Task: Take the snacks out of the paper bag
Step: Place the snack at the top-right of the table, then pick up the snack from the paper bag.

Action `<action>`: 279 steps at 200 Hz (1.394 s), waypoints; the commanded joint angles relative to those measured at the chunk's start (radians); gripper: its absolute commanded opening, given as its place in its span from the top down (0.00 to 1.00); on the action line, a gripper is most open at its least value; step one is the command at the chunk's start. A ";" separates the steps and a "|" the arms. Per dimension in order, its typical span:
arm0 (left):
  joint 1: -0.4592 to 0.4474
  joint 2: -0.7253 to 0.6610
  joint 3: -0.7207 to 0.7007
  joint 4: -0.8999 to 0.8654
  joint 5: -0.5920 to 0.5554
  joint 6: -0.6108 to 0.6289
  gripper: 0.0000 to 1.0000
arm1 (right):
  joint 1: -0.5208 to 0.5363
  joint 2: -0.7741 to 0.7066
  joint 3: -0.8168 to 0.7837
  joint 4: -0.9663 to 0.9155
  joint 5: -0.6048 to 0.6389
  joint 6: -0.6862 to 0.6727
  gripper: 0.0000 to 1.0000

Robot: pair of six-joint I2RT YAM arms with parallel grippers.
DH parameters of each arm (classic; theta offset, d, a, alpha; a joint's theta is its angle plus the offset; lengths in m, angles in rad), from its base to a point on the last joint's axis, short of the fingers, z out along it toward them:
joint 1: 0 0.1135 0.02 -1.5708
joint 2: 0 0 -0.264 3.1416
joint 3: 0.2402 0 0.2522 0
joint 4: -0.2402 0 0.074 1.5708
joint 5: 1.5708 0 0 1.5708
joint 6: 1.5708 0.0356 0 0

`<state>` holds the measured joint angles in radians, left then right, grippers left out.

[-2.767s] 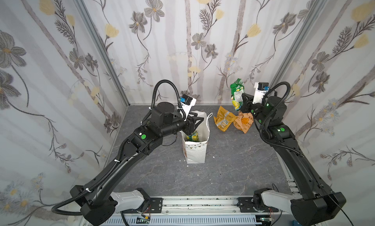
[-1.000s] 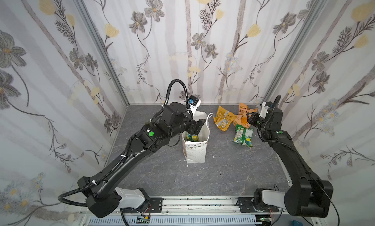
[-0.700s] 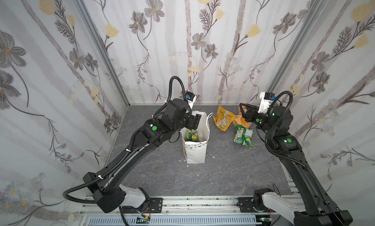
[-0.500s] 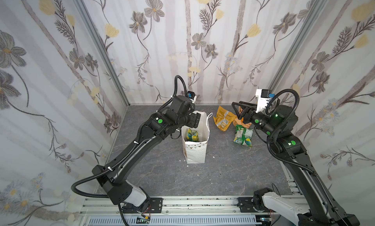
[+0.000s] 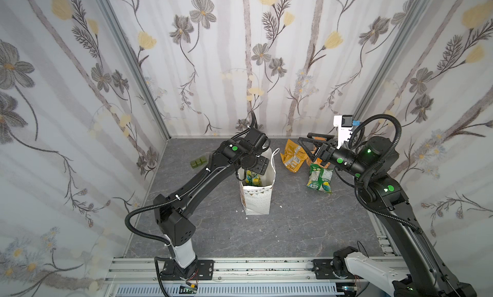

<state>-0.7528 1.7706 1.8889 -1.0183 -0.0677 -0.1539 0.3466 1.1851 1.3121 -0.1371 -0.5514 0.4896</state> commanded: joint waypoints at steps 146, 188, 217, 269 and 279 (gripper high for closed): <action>0.001 0.178 -0.196 0.224 -0.022 -0.023 0.21 | 0.001 -0.030 -0.028 -0.012 -0.011 0.011 0.06; 0.001 0.184 -0.279 0.325 -0.027 -0.026 0.22 | 0.000 -0.025 -0.025 -0.011 -0.015 0.012 0.04; 0.002 0.211 -0.296 0.328 -0.019 -0.034 0.26 | 0.001 -0.024 -0.025 -0.012 -0.014 0.014 0.02; 0.003 0.205 -0.341 0.355 -0.006 -0.047 0.47 | 0.000 -0.019 -0.029 -0.012 -0.002 0.020 0.01; 0.003 0.204 -0.343 0.354 -0.004 -0.049 0.53 | 0.000 -0.016 -0.028 -0.013 -0.002 0.023 0.01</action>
<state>-0.7517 1.9724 1.5581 -0.6437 -0.0937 -0.1780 0.3466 1.1606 1.2861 -0.1669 -0.5663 0.5041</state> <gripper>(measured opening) 0.528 0.993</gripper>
